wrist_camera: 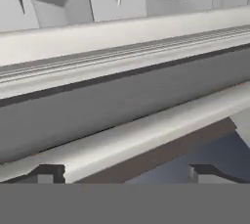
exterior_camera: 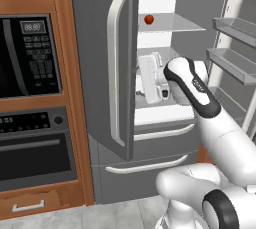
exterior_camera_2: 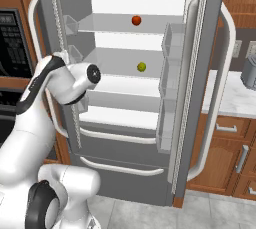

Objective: Retrieve the apple and pear from the fridge and place them into the bowl on the dining table.

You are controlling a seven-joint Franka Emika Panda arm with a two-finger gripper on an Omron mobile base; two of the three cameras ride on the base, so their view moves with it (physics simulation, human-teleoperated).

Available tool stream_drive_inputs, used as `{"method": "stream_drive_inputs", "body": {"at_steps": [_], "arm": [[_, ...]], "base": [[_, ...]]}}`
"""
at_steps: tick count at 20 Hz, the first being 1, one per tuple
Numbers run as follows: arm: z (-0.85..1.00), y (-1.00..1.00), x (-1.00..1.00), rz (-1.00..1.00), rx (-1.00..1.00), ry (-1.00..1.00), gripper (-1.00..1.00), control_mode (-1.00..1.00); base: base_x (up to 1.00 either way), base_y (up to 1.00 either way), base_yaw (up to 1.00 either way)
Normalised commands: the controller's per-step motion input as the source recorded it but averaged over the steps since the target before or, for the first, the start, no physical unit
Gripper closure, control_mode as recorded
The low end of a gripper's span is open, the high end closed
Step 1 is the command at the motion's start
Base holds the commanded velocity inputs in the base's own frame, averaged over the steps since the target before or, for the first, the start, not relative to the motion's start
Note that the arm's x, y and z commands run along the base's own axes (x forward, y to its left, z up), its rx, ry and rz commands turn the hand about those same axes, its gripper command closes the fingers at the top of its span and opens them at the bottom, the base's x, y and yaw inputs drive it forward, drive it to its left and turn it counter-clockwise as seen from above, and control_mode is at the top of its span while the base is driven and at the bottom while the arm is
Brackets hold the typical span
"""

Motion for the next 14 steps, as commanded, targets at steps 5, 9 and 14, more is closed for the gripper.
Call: {"method": "stream_drive_inputs", "body": {"at_steps": [5,9,14], "arm": [[0.00,0.95,-0.52,0.20,0.00,0.00,-1.00,-1.00],[0.01,0.20,0.04,0.11,0.05,0.00,-1.00,-1.00],[0.08,-0.75,0.18,-0.01,0.16,-0.11,-1.00,-1.00]], "base": [[0.00,0.00,0.00],[0.00,0.00,0.00],[0.00,0.00,0.00]]}}
